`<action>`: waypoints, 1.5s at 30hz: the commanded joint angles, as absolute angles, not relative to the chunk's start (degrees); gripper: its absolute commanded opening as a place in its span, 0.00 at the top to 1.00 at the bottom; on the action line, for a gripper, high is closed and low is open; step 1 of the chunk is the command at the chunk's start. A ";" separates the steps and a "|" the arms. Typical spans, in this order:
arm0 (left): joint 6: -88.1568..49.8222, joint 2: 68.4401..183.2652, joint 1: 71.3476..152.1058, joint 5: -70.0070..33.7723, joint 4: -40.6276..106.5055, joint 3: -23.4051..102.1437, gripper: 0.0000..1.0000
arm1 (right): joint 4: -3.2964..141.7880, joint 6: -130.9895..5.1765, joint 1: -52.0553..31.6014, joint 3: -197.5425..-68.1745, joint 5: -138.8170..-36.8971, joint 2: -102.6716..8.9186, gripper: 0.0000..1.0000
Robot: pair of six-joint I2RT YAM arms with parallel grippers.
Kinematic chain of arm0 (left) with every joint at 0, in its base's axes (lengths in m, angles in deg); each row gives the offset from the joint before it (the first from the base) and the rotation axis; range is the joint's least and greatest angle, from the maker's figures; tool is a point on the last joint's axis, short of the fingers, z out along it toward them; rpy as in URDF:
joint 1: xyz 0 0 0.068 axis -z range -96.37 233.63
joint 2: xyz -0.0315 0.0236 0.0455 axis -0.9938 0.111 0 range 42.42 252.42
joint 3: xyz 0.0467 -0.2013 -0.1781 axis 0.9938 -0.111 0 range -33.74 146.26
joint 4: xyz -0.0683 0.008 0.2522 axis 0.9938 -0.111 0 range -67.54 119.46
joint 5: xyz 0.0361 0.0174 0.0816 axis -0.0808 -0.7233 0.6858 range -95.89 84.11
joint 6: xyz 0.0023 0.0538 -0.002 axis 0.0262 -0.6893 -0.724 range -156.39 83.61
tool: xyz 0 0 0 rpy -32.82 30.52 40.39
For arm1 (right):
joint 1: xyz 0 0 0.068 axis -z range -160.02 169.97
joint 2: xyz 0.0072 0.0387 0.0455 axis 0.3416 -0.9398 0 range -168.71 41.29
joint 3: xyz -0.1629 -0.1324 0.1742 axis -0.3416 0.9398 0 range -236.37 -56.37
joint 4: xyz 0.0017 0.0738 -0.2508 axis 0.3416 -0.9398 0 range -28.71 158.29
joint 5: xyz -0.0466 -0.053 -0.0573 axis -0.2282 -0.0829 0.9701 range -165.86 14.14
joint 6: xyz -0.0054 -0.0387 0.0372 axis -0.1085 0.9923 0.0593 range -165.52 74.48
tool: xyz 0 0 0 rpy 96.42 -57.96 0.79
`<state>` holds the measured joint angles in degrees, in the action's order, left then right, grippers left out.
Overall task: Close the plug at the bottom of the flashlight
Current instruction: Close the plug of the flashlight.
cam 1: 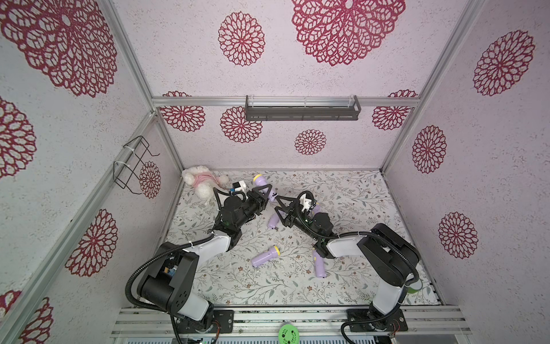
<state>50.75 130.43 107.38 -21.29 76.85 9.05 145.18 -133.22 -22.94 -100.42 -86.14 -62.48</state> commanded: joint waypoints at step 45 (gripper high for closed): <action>52.82 130.75 107.83 -20.82 82.43 7.49 1.00 | 147.17 -131.20 -23.35 -102.47 -85.44 -61.12 0.10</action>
